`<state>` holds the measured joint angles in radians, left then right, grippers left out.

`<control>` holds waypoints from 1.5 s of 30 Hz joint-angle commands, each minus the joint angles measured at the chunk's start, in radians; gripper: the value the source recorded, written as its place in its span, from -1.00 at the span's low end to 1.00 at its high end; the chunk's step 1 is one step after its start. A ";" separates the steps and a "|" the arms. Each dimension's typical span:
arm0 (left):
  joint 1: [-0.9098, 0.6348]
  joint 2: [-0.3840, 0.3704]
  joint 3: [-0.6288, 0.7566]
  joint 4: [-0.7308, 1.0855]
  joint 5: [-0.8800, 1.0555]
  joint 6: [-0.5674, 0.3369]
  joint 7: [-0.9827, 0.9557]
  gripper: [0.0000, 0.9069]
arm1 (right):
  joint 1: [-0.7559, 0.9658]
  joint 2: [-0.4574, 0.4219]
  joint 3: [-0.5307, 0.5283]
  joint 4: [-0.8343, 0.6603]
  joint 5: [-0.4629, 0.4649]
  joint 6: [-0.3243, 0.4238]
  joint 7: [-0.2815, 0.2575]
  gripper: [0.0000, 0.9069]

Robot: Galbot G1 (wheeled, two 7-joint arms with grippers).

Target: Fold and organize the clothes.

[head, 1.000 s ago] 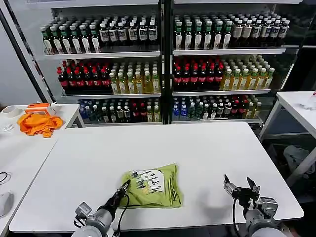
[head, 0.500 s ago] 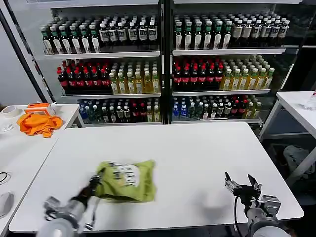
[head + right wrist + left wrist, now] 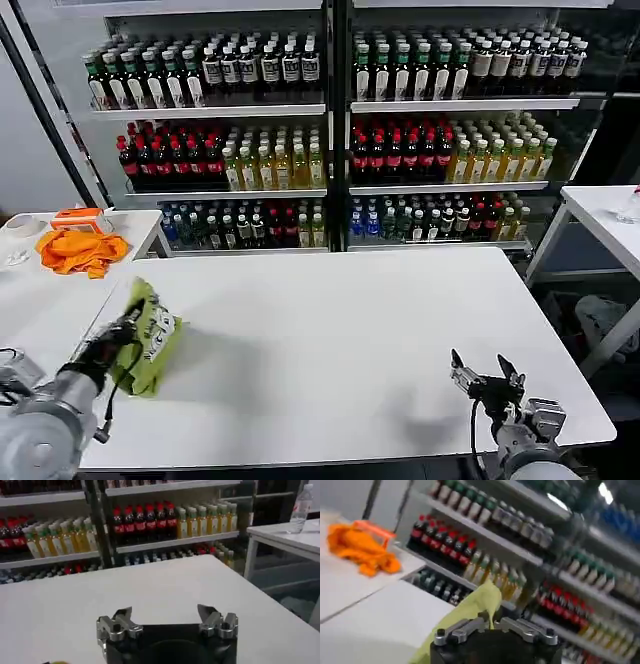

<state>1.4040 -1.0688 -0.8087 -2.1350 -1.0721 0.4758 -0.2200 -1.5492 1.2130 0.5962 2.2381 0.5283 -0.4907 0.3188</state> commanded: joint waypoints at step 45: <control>-0.247 -0.296 0.661 0.151 0.615 -0.261 -0.079 1.00 | 0.248 -0.049 -0.219 -0.111 0.143 -0.004 0.012 1.00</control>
<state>0.9988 -1.5213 0.0828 -1.7484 -0.4365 0.2853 -0.3027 -1.4793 1.1541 0.5744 2.2127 0.6014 -0.4851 0.3074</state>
